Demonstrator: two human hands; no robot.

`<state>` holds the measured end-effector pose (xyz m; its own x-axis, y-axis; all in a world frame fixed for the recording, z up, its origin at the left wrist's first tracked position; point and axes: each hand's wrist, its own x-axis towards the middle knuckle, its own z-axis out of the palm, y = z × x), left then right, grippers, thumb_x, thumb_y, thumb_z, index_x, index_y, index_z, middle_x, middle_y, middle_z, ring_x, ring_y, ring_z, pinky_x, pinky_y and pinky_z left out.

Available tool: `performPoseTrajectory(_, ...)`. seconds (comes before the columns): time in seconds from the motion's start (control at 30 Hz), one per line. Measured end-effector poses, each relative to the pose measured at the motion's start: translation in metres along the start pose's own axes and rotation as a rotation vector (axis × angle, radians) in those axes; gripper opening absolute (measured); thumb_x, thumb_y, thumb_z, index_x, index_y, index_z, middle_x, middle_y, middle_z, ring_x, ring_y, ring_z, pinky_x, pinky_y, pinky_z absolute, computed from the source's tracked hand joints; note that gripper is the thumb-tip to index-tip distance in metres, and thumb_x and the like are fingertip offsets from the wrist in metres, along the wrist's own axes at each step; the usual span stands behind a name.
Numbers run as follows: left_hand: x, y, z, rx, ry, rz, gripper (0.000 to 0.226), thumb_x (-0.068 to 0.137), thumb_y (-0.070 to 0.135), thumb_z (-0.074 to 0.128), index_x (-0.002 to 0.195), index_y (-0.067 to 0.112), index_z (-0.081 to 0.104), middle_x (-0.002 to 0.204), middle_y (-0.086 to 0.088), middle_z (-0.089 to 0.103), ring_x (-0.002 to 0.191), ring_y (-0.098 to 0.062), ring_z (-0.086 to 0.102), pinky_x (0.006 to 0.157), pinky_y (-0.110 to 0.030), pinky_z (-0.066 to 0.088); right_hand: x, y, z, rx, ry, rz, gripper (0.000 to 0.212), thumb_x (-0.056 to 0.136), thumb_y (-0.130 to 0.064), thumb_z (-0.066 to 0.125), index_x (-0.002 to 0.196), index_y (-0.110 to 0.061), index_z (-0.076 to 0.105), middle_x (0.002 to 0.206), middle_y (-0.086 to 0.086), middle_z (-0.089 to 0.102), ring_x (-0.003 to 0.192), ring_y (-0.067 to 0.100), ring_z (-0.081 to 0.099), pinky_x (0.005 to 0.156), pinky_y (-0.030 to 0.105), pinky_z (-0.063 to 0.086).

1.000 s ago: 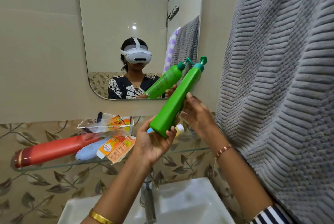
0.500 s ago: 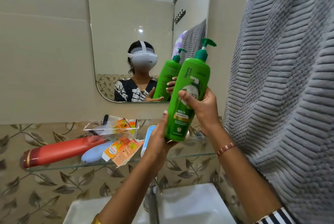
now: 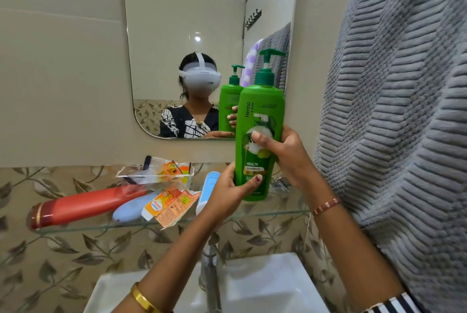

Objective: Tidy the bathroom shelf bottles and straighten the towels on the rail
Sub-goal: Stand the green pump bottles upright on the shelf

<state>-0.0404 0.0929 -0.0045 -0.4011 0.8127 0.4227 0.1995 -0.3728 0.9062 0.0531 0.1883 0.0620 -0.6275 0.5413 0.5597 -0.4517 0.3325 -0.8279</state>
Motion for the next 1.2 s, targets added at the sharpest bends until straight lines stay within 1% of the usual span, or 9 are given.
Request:
performPoseTrajectory(0.13, 0.003, -0.005, 0.008, -0.016, 0.016, -0.038, 0.026, 0.084, 0.018, 0.060, 0.109, 0.019, 0.053, 0.103, -0.001, 0.065, 0.095, -0.015, 0.062, 0.078, -0.019, 0.051, -0.005, 0.013, -0.011, -0.010, -0.094, 0.136, 0.037, 0.063, -0.015, 0.073, 0.097, -0.017, 0.059, 0.094, 0.003, 0.069, 0.084, 0.014, 0.069, 0.077, 0.028, 0.057)
performPoseTrajectory(0.23, 0.010, -0.009, 0.017, -0.002, 0.044, -0.068, 0.025, 0.084, 0.016, 0.061, 0.107, 0.016, 0.053, 0.103, -0.006, 0.063, 0.094, -0.019, 0.061, 0.079, -0.024, 0.050, -0.007, 0.025, -0.019, -0.004, -0.031, 0.167, 0.035, 0.067, -0.014, 0.072, 0.099, -0.014, 0.058, 0.097, 0.006, 0.069, 0.087, 0.018, 0.067, 0.080, 0.031, 0.056)
performPoseTrajectory(0.43, 0.028, -0.022, 0.034, 0.341, 0.122, -0.072, 0.036, 0.081, 0.012, 0.064, 0.115, 0.008, 0.053, 0.106, -0.009, 0.064, 0.094, -0.022, 0.059, 0.081, -0.032, 0.048, -0.009, 0.043, -0.042, -0.132, 0.110, 0.164, 0.043, 0.074, 0.001, 0.070, 0.114, -0.001, 0.052, 0.106, 0.013, 0.064, 0.093, 0.022, 0.064, 0.074, 0.022, 0.057)
performPoseTrajectory(0.57, 0.036, -0.031, 0.047, 0.421, 0.143, -0.080, 0.034, 0.083, 0.006, 0.059, 0.117, 0.009, 0.054, 0.115, -0.012, 0.064, 0.105, -0.024, 0.060, 0.085, -0.028, 0.045, -0.010, 0.051, -0.059, -0.215, 0.115, 0.160, 0.044, 0.073, 0.005, 0.069, 0.113, -0.004, 0.053, 0.103, 0.009, 0.064, 0.091, 0.016, 0.063, 0.073, 0.018, 0.056)
performPoseTrajectory(0.67, 0.038, -0.034, 0.053, 0.437, 0.158, -0.062, 0.034, 0.084, 0.004, 0.056, 0.117, 0.011, 0.055, 0.115, -0.010, 0.065, 0.104, -0.022, 0.060, 0.080, -0.022, 0.042, -0.011, 0.060, -0.069, -0.195, 0.096, 0.177, 0.041, 0.070, 0.009, 0.069, 0.104, -0.010, 0.056, 0.099, 0.005, 0.065, 0.090, 0.012, 0.063, 0.073, 0.017, 0.055)
performPoseTrajectory(0.77, 0.038, -0.037, 0.056, 0.442, 0.193, -0.044, 0.037, 0.084, 0.003, 0.052, 0.119, 0.014, 0.054, 0.113, -0.008, 0.065, 0.104, -0.022, 0.060, 0.078, -0.021, 0.040, -0.008, 0.069, -0.073, -0.138, 0.137, 0.190, 0.043, 0.070, 0.010, 0.069, 0.108, -0.006, 0.056, 0.098, 0.004, 0.066, 0.091, 0.015, 0.063, 0.075, 0.018, 0.055)
performPoseTrajectory(0.97, 0.038, -0.039, 0.057, 0.421, 0.181, -0.052, 0.041, 0.085, 0.001, 0.047, 0.123, 0.016, 0.050, 0.116, -0.010, 0.064, 0.106, -0.023, 0.059, 0.083, -0.028, 0.045, -0.005, 0.077, -0.074, -0.065, 0.114, 0.209, 0.043, 0.064, -0.005, 0.074, 0.103, -0.017, 0.059, 0.106, 0.008, 0.066, 0.104, 0.027, 0.061, 0.090, 0.038, 0.052)
performPoseTrajectory(1.13, 0.036, -0.040, 0.058, 0.350, 0.176, -0.073, 0.045, 0.088, 0.003, 0.046, 0.130, 0.018, 0.044, 0.123, -0.007, 0.059, 0.113, -0.022, 0.055, 0.083, -0.025, 0.042, -0.007, 0.078, -0.073, -0.123, 0.120, 0.214, 0.041, 0.072, -0.001, 0.071, 0.106, -0.017, 0.056, 0.108, 0.008, 0.065, 0.106, 0.027, 0.059, 0.082, 0.027, 0.055)
performPoseTrajectory(1.2, 0.032, -0.037, 0.058, 0.309, 0.212, -0.083, 0.052, 0.090, 0.005, 0.046, 0.139, 0.015, 0.032, 0.133, -0.007, 0.051, 0.122, -0.022, 0.049, 0.088, -0.022, 0.037, -0.010, 0.076, -0.068, -0.211, 0.222, 0.197, 0.054, 0.075, -0.008, 0.071, 0.123, -0.014, 0.047, 0.123, 0.014, 0.057, 0.115, 0.028, 0.054, 0.090, 0.029, 0.051)
